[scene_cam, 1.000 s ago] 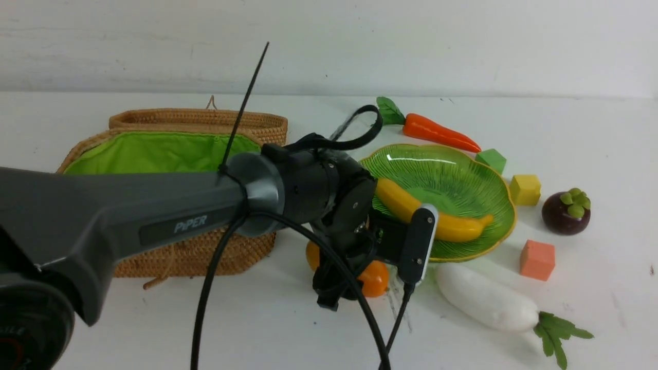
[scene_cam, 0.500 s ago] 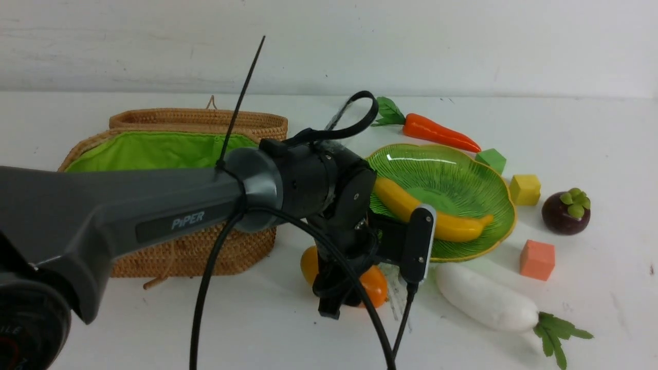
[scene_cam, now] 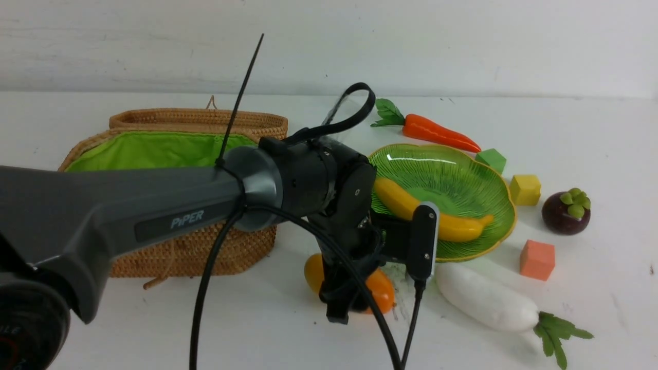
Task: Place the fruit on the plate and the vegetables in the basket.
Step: Grab the mango with your left arm and place it on the right plate
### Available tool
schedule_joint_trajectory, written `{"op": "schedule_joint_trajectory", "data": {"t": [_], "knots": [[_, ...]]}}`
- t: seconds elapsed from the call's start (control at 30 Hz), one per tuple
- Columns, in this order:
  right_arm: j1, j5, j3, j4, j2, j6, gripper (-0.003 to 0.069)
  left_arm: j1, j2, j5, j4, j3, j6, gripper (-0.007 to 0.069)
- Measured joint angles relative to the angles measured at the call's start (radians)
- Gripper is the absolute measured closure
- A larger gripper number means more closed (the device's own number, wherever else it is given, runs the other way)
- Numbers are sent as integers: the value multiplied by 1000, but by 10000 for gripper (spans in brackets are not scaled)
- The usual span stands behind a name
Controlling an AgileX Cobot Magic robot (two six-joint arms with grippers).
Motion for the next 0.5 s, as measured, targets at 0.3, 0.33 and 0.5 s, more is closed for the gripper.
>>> {"op": "schedule_joint_trajectory", "data": {"t": [0.3,0.33,0.5], "knots": [[0,0,0,8,0,0,423,-1,13,53,-65,15,-3,-43],[0,0,0,8,0,0,423,-1,15,53,-68,15,-3,-41],[0,0,0,9,0,0,423,-1,43,55,-70,15,-4,19]]}}
